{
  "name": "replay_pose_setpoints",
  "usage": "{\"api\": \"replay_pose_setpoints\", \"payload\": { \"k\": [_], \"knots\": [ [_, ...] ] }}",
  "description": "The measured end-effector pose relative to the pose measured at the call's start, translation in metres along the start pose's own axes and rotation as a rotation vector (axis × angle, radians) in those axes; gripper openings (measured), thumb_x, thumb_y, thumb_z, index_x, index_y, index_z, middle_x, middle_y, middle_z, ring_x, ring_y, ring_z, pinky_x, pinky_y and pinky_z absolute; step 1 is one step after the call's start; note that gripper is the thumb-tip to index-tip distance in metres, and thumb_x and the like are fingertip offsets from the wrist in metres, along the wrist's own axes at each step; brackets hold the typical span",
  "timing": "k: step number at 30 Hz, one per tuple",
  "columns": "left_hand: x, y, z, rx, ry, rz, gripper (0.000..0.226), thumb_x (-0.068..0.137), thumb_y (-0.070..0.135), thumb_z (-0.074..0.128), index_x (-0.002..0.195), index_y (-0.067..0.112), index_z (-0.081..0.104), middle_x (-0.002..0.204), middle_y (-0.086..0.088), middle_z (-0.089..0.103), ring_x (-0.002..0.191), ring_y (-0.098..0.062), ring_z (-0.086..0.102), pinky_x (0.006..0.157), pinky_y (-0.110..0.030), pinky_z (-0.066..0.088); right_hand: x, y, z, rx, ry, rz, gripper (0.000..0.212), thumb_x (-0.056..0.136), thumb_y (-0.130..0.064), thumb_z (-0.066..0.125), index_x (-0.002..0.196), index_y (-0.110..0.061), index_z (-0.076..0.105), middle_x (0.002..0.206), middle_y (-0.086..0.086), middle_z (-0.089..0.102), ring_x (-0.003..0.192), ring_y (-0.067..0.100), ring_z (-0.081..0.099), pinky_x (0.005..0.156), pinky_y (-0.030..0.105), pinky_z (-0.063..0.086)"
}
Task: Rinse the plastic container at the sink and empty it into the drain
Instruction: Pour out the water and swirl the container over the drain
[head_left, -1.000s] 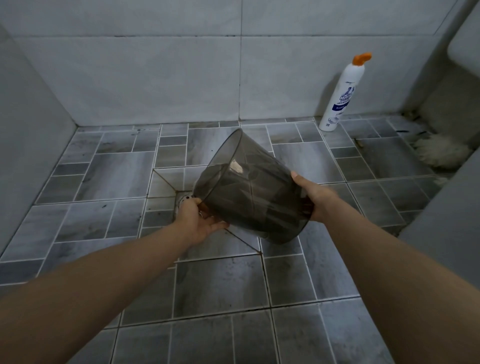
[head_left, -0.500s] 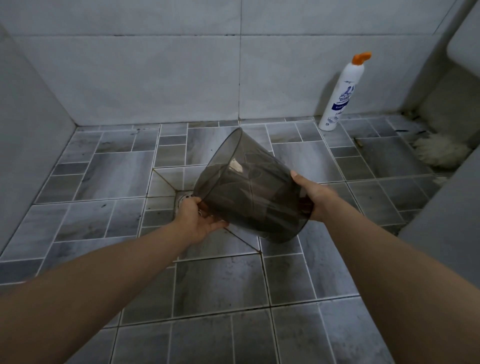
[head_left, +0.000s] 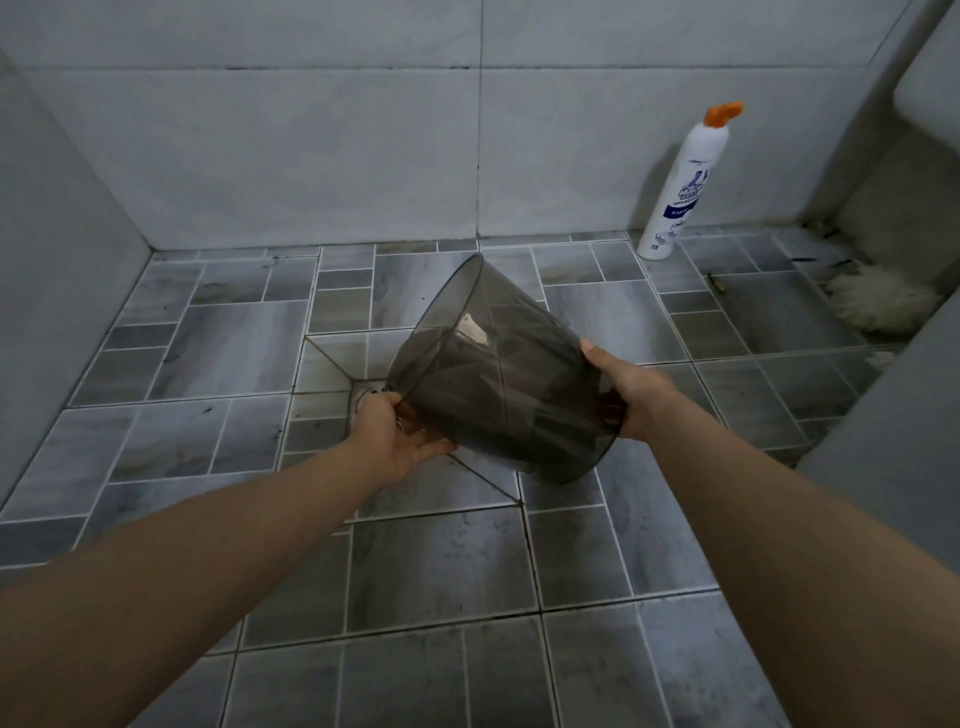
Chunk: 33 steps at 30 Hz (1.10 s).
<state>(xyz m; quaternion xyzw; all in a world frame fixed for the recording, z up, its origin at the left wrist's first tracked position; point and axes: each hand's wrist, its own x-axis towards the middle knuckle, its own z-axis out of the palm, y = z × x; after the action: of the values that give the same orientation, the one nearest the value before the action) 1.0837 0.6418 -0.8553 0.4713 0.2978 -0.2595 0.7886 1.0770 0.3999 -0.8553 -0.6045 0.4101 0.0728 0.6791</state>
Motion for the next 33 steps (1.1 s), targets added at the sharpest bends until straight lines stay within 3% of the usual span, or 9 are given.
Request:
{"api": "replay_pose_setpoints", "payload": {
  "k": [5,7,11,16,23,26,28,30,33],
  "knots": [
    [0.002,0.0,-0.0014,0.012,0.001,0.001,0.035,0.094,0.015,0.025,0.07,0.006,0.048,0.095,-0.019,0.058,0.116,-0.04,0.052,0.1,-0.059,0.037,0.0022,-0.0004,-0.0007,-0.004,-0.009,0.024,0.137,-0.002,-0.056,0.087,0.121,-0.007,0.052,0.113,0.017,0.067,0.096,0.036,0.068,0.084,0.054,0.056],
    [0.0038,-0.0003,-0.0027,0.012,-0.003,-0.009,0.034,0.094,0.015,0.025,0.073,0.006,0.049,0.096,-0.019,0.058,0.121,-0.041,0.05,0.098,-0.058,0.038,0.0,-0.0016,-0.0003,-0.014,-0.016,0.022,0.131,0.006,-0.055,0.087,0.122,-0.007,0.052,0.113,0.017,0.067,0.097,0.036,0.067,0.086,0.053,0.056],
    [0.0065,-0.0007,-0.0041,0.003,-0.008,-0.01,0.033,0.094,0.015,0.026,0.069,0.007,0.047,0.095,-0.019,0.058,0.122,-0.042,0.049,0.094,-0.058,0.04,-0.0032,-0.0035,0.0009,-0.036,-0.026,0.017,0.095,0.047,-0.05,0.087,0.122,-0.005,0.051,0.115,0.018,0.065,0.099,0.036,0.066,0.089,0.052,0.055],
    [0.0095,-0.0012,-0.0058,0.005,-0.005,-0.012,0.031,0.094,0.016,0.027,0.077,0.007,0.05,0.098,-0.02,0.059,0.123,-0.042,0.049,0.096,-0.058,0.039,-0.0011,-0.0038,0.0011,-0.027,-0.024,0.032,0.093,0.049,-0.047,0.088,0.123,-0.005,0.052,0.115,0.018,0.066,0.097,0.035,0.067,0.086,0.051,0.056],
    [0.0068,0.0003,-0.0049,0.002,0.004,-0.008,0.031,0.096,0.018,0.026,0.082,0.006,0.052,0.099,-0.02,0.057,0.125,-0.041,0.048,0.102,-0.058,0.036,-0.0035,-0.0055,0.002,-0.013,-0.023,0.037,0.089,0.055,-0.044,0.086,0.124,-0.004,0.049,0.114,0.018,0.064,0.094,0.033,0.066,0.064,0.043,0.058],
    [0.0061,0.0006,-0.0047,0.002,-0.002,-0.005,0.032,0.097,0.02,0.026,0.086,0.006,0.053,0.1,-0.02,0.057,0.127,-0.041,0.047,0.104,-0.058,0.035,-0.0039,-0.0057,0.0024,-0.013,-0.029,0.037,0.088,0.054,-0.045,0.086,0.123,-0.004,0.051,0.114,0.018,0.065,0.095,0.034,0.066,0.067,0.044,0.058],
    [0.0059,0.0009,-0.0051,-0.005,-0.005,-0.002,0.033,0.097,0.02,0.026,0.086,0.007,0.053,0.113,-0.022,0.058,0.127,-0.042,0.047,0.106,-0.059,0.035,-0.0046,-0.006,0.003,-0.013,-0.023,0.03,0.095,0.049,-0.048,0.087,0.124,-0.004,0.05,0.114,0.018,0.064,0.096,0.035,0.066,0.073,0.047,0.058],
    [0.0058,0.0011,-0.0055,-0.011,-0.012,-0.002,0.033,0.098,0.02,0.026,0.087,0.007,0.054,0.13,-0.024,0.053,0.127,-0.042,0.047,0.106,-0.06,0.034,-0.0053,-0.0059,0.0034,-0.028,-0.013,0.026,0.114,0.03,-0.054,0.088,0.125,-0.005,0.05,0.113,0.018,0.064,0.094,0.034,0.067,0.075,0.048,0.059],
    [0.006,0.0013,-0.0059,-0.005,-0.018,0.0,0.033,0.097,0.02,0.026,0.088,0.006,0.054,0.135,-0.024,0.05,0.127,-0.042,0.047,0.106,-0.06,0.034,-0.0023,-0.0047,0.0031,-0.047,-0.01,0.016,0.132,0.01,-0.057,0.086,0.126,-0.006,0.05,0.115,0.018,0.064,0.092,0.034,0.068,0.075,0.049,0.059]
  ]
}}
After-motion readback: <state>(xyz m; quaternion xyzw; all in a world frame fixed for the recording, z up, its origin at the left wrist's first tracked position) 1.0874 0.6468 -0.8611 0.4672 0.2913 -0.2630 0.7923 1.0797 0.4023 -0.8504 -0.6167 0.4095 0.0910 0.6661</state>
